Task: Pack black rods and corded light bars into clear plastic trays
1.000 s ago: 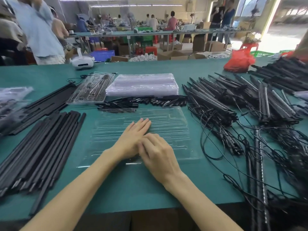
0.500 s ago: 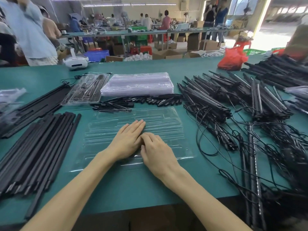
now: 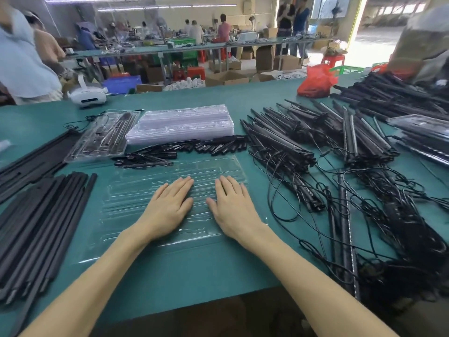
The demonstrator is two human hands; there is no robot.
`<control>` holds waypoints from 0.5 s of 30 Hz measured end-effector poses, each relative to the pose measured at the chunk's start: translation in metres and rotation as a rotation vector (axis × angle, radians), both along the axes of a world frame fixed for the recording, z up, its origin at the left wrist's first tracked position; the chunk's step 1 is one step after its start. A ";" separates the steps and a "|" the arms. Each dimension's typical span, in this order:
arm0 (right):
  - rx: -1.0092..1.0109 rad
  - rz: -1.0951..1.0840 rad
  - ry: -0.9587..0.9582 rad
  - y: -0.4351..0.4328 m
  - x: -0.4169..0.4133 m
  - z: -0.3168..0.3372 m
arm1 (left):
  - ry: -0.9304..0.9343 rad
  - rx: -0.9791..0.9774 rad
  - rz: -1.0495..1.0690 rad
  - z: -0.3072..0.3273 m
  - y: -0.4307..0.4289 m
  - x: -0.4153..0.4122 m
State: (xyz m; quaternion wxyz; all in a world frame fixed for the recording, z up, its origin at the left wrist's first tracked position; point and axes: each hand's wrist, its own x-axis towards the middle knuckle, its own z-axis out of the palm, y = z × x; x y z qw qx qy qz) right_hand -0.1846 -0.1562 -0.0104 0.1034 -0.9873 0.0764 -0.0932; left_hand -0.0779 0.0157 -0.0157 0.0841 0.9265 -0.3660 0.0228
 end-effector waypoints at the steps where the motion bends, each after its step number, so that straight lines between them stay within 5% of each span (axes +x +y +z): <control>1: 0.006 -0.003 -0.002 0.000 -0.001 0.000 | 0.002 -0.001 -0.001 0.001 0.000 -0.001; 15: 0.087 0.057 0.070 -0.014 -0.009 0.007 | 0.036 -0.062 0.013 0.006 -0.005 -0.004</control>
